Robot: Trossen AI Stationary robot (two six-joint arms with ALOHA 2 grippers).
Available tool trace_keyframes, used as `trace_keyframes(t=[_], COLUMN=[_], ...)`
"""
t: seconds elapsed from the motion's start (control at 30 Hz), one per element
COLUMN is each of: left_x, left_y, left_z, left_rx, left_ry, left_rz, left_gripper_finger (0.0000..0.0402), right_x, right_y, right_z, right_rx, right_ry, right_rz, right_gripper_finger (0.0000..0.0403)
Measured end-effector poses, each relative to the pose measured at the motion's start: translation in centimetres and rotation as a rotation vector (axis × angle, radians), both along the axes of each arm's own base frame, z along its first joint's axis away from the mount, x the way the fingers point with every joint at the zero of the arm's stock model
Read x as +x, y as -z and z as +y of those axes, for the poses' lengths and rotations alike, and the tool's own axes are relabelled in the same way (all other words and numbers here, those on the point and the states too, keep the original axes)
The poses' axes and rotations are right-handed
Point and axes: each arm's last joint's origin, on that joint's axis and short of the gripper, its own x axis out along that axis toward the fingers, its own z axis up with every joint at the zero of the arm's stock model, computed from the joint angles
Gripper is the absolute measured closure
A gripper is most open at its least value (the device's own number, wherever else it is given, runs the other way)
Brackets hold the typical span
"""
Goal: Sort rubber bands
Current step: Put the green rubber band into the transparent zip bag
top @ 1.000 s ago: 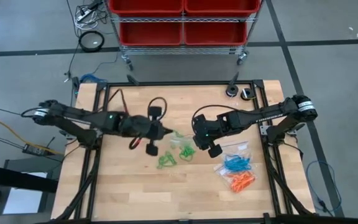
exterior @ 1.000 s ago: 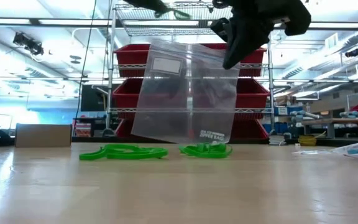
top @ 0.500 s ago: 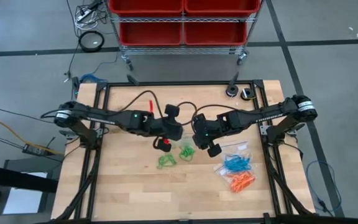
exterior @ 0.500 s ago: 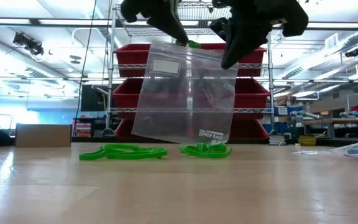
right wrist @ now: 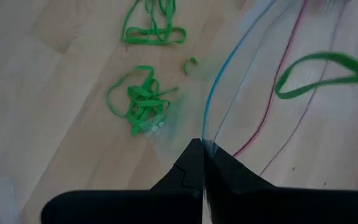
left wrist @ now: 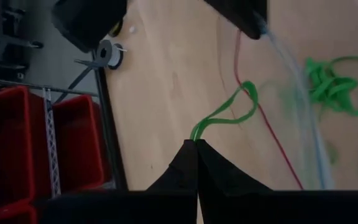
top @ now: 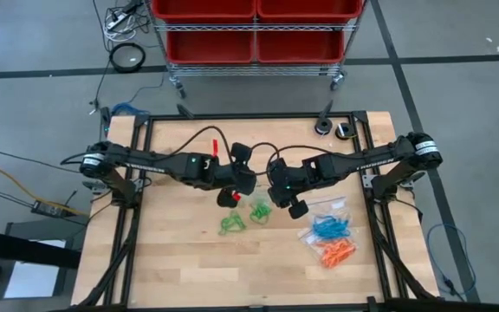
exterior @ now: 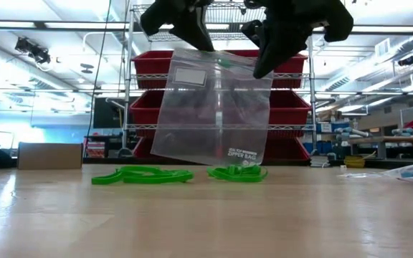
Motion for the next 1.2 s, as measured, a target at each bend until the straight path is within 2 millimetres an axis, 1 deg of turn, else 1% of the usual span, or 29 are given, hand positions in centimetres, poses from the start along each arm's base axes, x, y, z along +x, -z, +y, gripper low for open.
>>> trace_keyframes(t=[0.2,0.4,0.5,0.6,0.73,0.83,0.93,1.07,1.2], left_x=[0.0,-0.2,-0.4,-0.5,-0.5,-0.6,-0.8,-1.5,-2.4], left_y=[0.0,0.3,0.7,0.8,0.6,0.1,-0.4,-1.3,-2.5], left_z=[0.0,-0.8,-1.0,-1.1,-1.3,-1.3,-1.2,-1.2,-1.1], left_rx=[0.007,-0.059,-0.099,-0.105,-0.112,-0.119,-0.129,-0.149,-0.173], left_ry=[0.007,0.11,0.144,0.151,0.151,0.138,0.112,0.093,0.105], left_rz=[0.004,0.049,0.1,0.115,0.095,0.062,0.026,-0.001,-0.038], left_gripper_finger=[0.0401,0.04,0.039,0.0358,0.0296,0.025,0.0214,0.0186,0.0183], right_x=[0.1,0.1,0.1,0.1,0.1,0.1,0.1,0.1,0.1], right_y=[-0.1,-0.1,-0.1,-0.1,-0.1,-0.1,-0.1,-0.1,-0.1], right_z=[0.0,0.1,0.1,0.1,0.1,0.1,0.1,0.1,0.1], right_rx=[0.002,0.019,0.019,0.02,0.021,0.023,0.025,0.025,0.025], right_ry=[0.0,-0.01,-0.01,-0.01,-0.011,-0.011,-0.012,-0.013,-0.013], right_rz=[-0.013,-0.012,-0.012,-0.015,-0.016,-0.015,-0.015,-0.01,-0.011], right_gripper_finger=[0.0403,0.0403,0.0403,0.0403,0.0403,0.0403,0.0403,0.0403,0.0403])
